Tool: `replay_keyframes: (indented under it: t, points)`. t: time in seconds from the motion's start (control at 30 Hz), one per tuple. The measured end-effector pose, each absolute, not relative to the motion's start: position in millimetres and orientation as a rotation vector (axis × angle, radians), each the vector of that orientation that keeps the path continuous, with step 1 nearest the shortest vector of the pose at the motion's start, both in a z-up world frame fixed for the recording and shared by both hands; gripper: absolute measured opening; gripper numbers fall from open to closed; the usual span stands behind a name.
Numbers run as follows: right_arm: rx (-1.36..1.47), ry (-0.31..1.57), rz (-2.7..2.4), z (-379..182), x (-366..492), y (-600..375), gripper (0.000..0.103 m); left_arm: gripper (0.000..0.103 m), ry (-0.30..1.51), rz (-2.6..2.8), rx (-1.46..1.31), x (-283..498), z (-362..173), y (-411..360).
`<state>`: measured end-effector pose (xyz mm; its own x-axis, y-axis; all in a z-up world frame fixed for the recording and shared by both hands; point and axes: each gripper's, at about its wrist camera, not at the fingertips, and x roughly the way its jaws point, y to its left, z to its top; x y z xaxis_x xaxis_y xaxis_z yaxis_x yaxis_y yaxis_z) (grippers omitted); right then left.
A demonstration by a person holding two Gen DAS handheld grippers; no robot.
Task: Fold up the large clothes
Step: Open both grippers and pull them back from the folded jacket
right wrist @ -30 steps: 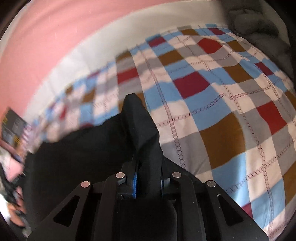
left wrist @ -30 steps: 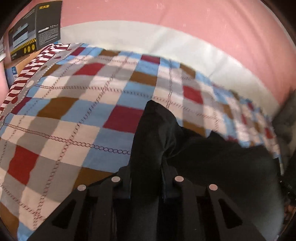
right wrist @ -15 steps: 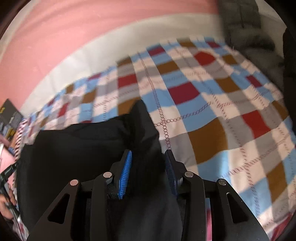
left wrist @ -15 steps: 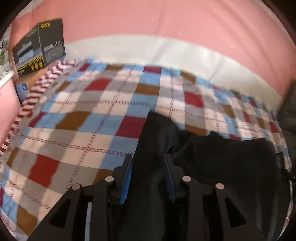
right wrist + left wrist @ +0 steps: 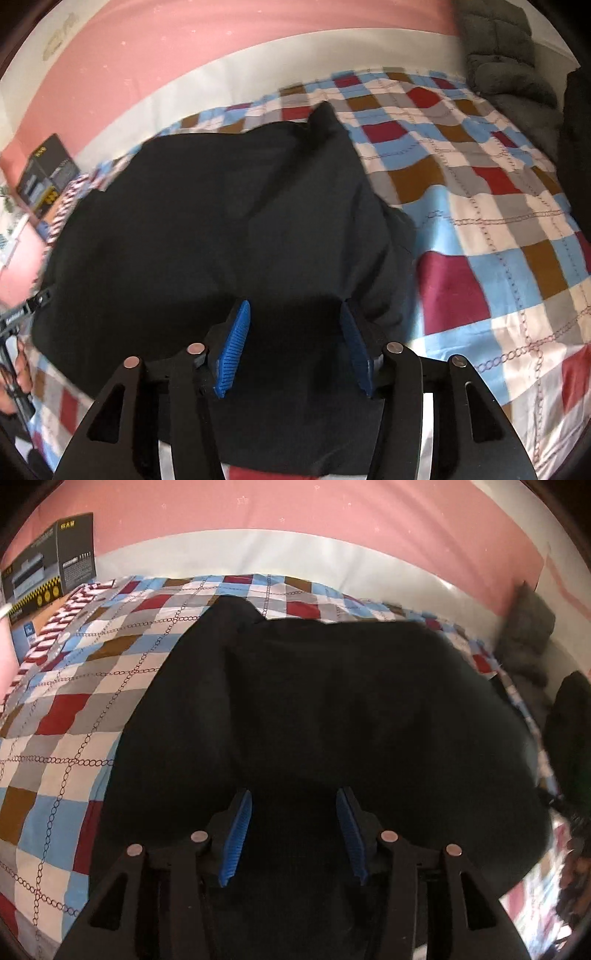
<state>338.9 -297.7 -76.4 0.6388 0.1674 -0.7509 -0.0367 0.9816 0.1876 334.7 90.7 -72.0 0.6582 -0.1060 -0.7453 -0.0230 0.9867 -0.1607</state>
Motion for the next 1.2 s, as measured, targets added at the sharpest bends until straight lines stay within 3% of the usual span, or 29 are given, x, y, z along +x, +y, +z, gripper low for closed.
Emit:
replay_keyframes:
  t: [0.2, 0.67, 1.2]
  points:
    - [0.123, 0.904, 0.069, -64.0, 340.4, -294.2, 0.054, 0.052, 0.884, -0.015, -0.171, 334.0, -57.2, 89.4]
    - [0.160, 0.883, 0.150, -39.2, 212.2, -278.0, 0.059, 0.052, 0.856, -0.007, -0.129, 216.0, -18.3, 70.8]
    - [0.185, 0.852, 0.236, -20.3, 156.5, -251.3, 0.063, 0.052, 0.843, -0.041, -0.101, 144.1, -2.1, 49.9]
